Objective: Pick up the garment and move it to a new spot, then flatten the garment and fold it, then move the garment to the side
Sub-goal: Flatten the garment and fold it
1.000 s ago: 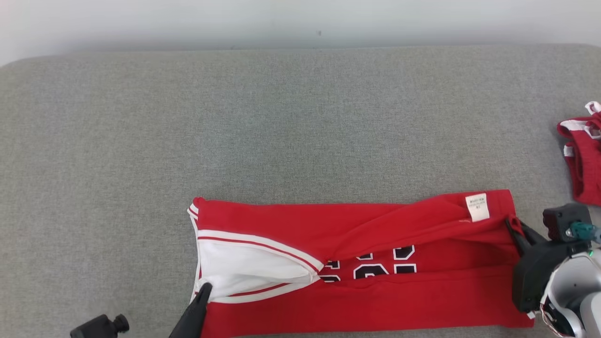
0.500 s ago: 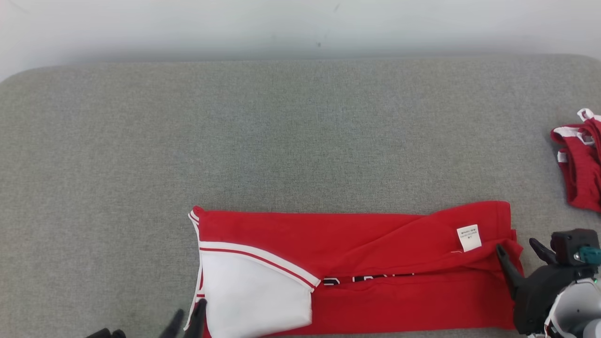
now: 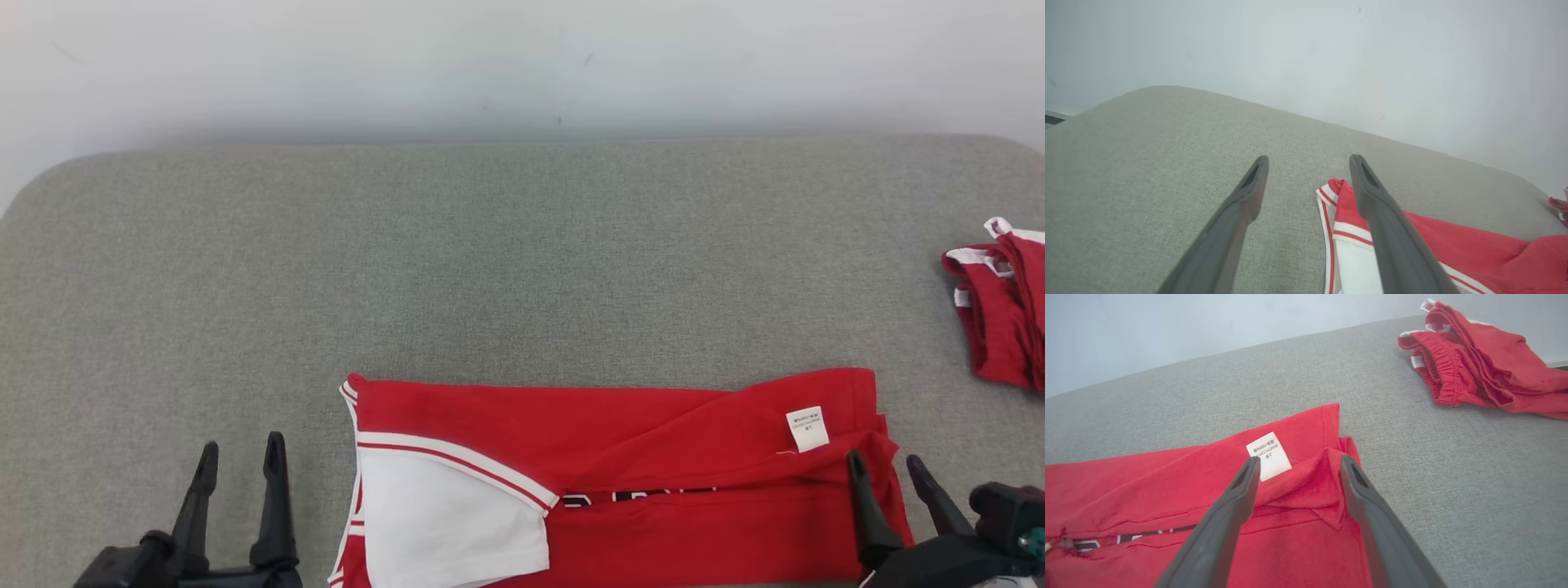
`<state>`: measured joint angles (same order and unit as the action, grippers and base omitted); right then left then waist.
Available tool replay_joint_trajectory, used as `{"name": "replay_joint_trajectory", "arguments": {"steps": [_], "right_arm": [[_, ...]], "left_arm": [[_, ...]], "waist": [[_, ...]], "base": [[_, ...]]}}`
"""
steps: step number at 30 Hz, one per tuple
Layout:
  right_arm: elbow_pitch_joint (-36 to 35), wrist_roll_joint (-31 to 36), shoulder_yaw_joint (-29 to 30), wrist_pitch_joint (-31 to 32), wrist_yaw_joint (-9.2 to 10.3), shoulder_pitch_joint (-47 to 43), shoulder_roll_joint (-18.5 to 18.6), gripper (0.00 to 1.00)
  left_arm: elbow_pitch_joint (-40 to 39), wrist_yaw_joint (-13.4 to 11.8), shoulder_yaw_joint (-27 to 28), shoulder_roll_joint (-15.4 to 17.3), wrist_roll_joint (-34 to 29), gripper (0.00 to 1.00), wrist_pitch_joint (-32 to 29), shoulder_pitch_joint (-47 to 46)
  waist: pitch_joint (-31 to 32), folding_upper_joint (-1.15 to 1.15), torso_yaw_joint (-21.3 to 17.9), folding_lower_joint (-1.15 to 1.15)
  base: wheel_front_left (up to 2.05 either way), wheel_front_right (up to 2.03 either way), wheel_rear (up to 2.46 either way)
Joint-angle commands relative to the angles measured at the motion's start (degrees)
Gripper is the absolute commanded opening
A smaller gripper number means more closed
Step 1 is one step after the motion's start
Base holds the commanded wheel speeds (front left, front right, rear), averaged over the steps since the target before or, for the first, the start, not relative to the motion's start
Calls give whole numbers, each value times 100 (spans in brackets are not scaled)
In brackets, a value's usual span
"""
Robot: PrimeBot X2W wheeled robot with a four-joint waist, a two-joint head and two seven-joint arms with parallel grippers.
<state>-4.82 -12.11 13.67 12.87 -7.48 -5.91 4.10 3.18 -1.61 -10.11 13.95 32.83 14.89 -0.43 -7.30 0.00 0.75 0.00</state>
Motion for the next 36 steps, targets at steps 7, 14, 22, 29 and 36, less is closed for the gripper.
{"name": "replay_joint_trajectory", "arguments": {"steps": [7,14,22,29,36], "right_arm": [[605,-213,-71,-971,1,186,-126,100],[1194,-34,-200,-1323,0,433,-128,100],[1308,236,139,-711,1,694,-131,100],[1204,447,435,159,0,887,-132,100],[1225,706,652,969,1,1126,-127,100]], "left_arm": [[-282,-16,680,-597,-1599,100,31,235],[49,266,1031,-905,-2086,100,28,356],[240,523,1219,-1046,-2223,100,29,315],[343,610,1200,-1086,-2341,100,29,321],[328,659,1185,-1102,-2377,100,29,189]], "waist": [[211,0,-163,0],[304,0,-256,0],[340,0,-238,0],[312,0,-207,0],[145,0,-127,0]], "base": [[0,0,0],[0,0,0],[0,0,0],[0,0,0],[0,0,0]]}}
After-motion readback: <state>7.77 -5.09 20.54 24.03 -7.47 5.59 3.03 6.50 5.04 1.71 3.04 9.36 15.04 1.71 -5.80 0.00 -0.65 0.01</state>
